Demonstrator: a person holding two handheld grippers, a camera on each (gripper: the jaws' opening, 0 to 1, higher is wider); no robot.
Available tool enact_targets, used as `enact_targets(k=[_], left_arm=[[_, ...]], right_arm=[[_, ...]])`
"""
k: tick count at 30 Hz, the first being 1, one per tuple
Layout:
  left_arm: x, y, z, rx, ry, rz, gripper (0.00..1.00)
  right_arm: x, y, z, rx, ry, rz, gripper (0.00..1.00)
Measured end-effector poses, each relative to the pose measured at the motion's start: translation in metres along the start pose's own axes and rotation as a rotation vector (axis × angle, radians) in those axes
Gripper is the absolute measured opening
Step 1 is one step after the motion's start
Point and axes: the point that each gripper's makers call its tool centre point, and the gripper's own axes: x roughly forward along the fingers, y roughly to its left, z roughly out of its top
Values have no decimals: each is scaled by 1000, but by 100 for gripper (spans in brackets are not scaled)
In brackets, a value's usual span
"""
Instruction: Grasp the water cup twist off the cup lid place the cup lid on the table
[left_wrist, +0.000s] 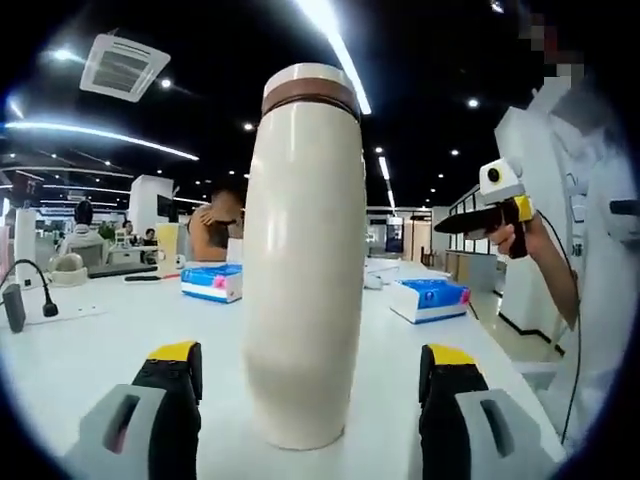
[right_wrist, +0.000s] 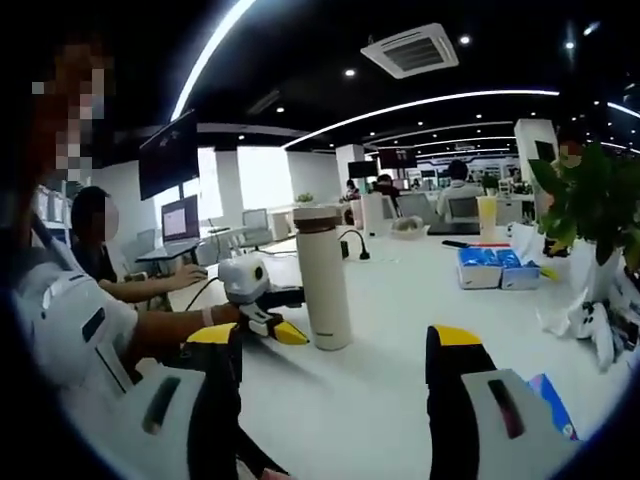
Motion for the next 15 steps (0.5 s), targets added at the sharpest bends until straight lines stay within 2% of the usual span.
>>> enact_targets(k=[2,7,15], left_arm=[[4,-2,-3,27,14,-8,89],[19,-1,-7,16,40,-32,89],[20,-8,-7,24,38,-48,89]], right_arm=[[7,-4,-1,10,-1,9,76],[20,-11,-3,17,5,23,76],[27,-23,-15,8,22,14,77]])
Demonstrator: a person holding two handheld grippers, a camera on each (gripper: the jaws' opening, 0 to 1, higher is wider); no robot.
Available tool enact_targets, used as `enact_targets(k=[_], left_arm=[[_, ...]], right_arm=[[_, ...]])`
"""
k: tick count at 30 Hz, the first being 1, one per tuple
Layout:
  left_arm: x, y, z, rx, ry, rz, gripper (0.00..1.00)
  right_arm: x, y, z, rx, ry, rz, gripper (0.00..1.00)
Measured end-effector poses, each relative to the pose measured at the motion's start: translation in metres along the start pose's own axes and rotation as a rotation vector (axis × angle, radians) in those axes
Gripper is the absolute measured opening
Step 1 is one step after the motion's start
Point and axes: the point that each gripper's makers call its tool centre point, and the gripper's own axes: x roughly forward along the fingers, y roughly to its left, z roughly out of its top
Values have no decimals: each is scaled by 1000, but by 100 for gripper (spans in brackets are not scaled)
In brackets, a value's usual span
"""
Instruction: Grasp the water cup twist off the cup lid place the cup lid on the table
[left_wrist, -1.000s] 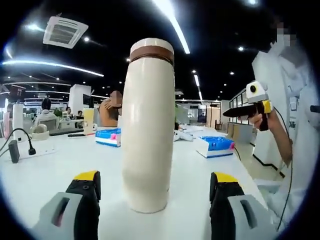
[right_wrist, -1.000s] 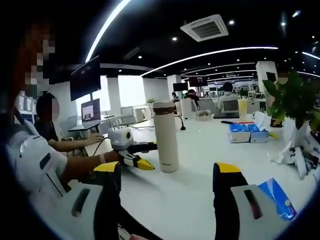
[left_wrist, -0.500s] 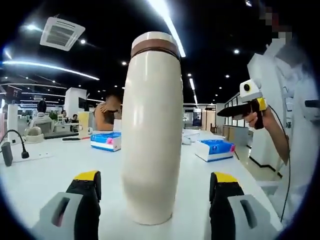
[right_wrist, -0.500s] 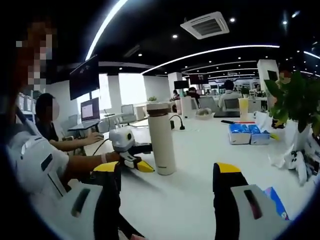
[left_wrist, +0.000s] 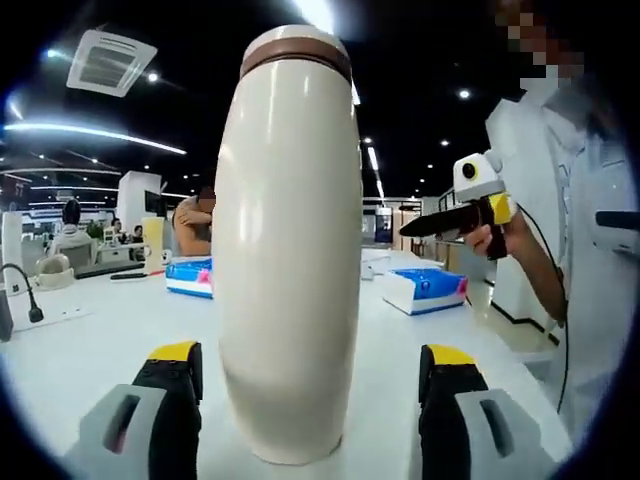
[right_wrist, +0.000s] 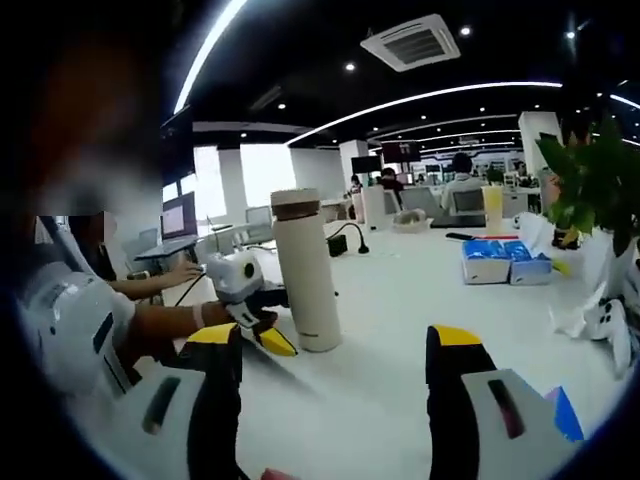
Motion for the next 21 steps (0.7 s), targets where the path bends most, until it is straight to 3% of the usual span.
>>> enact_targets(k=[9,12,18,21], left_arm=[[11,-1,2,-18,-11,-1,84],[12,-2,0,-16,2,0,84],[10,5,-1,-32,2,15,84],[8,8,-1,-34,1,21,84]], right_arm=[[19,-1,12,-46,-3,57,77],[29,2,29,-76,-40,118,77],[49,11,84,-112,-128,280,78],[58,18,88,-138,-115,341,80]])
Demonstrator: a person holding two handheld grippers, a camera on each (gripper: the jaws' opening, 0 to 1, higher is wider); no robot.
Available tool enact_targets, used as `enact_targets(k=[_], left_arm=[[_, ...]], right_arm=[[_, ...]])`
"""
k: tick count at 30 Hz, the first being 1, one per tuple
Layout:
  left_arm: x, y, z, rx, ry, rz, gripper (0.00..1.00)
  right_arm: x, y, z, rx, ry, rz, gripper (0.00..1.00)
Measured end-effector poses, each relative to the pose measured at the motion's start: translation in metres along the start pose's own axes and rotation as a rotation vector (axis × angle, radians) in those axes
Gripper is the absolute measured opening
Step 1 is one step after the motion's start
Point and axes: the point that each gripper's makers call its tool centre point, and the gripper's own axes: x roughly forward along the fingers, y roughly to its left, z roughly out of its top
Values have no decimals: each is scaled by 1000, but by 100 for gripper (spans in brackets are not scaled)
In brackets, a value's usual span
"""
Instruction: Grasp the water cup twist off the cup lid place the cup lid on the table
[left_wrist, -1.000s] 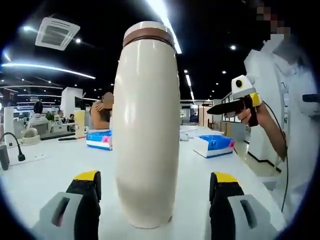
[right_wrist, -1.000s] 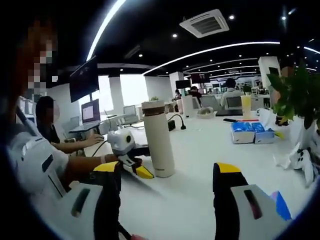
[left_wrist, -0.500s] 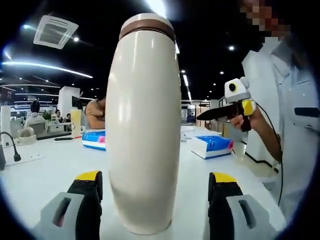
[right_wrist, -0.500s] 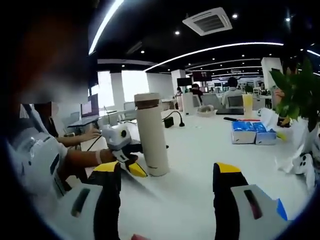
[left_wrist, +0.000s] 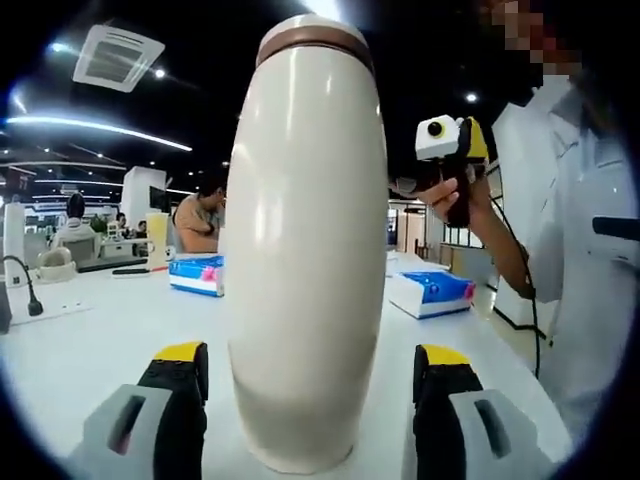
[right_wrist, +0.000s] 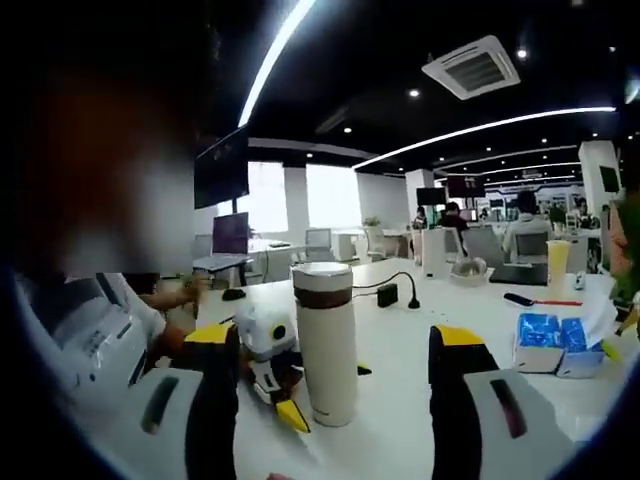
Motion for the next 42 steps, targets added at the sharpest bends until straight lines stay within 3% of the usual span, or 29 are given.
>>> enact_targets(k=[3,8,11,14,18,26,39,42], left_arm=[[-1,3,0,-4,-3,6,84],[2,5,2,-23,-13,5,84],[8,-6,1,-21,-15,-1,84],[7,-4,0,-5,-9,-5,83],[5,-2,0,10,-4,-7,83],[3,3,0,1,-6,-4,83],[3,3,0,3,-7,-10,83],[4,2,0,4,-8,-13,83]], right_arm=[[10,3,-5,-55,25,23,80],[22,7,-7,-74,43,61,81],[32,7,-12,-107,90,96,81],[42,5,-14,-146,146,131,83],[54,2,-7,-114,139,175,83],[79,2,12,-157,110,257,85],[110,27,10,-215,145,402,89],[116,30,3,-190,149,424,89]])
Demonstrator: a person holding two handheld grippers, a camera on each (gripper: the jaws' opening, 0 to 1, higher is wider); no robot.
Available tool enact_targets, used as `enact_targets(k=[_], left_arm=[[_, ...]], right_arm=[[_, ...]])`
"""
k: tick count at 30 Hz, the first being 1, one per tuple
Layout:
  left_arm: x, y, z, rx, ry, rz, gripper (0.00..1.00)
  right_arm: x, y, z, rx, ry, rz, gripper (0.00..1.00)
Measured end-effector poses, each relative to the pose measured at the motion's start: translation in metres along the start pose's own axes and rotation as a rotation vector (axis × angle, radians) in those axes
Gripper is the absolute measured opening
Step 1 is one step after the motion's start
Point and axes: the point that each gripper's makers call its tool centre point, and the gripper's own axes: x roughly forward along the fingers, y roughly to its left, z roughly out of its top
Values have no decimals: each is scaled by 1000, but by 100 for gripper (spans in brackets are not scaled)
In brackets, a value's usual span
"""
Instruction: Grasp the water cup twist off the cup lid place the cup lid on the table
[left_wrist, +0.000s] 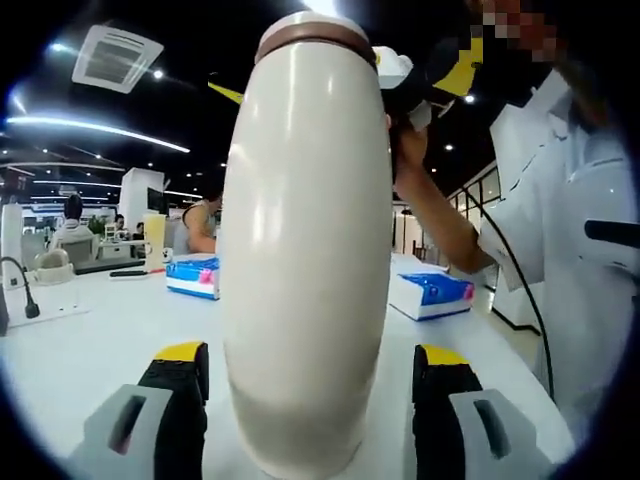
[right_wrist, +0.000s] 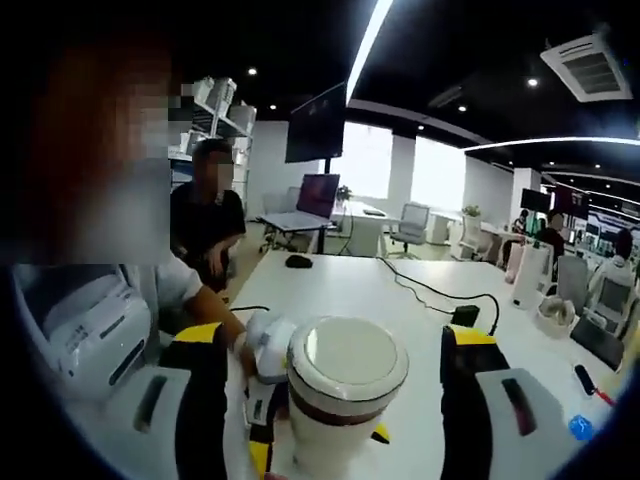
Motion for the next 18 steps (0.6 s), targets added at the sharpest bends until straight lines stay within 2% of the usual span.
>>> enact_targets(k=[3,11,14,18], left_arm=[[0,-1,0,3,2,-1,83],[0,0,1,-9,-5,-5,83],[0,1,0,-10,-5,-4,83],[0,0,1,-12,-6,-5,83]], right_arm=[[0,-2,-12,15,-2,-7,88],[-2,-7,-10,44,-48,0,84],[2,-8,-17,67,-38,6,84],[2,-4,-16,70,-46,18,84]])
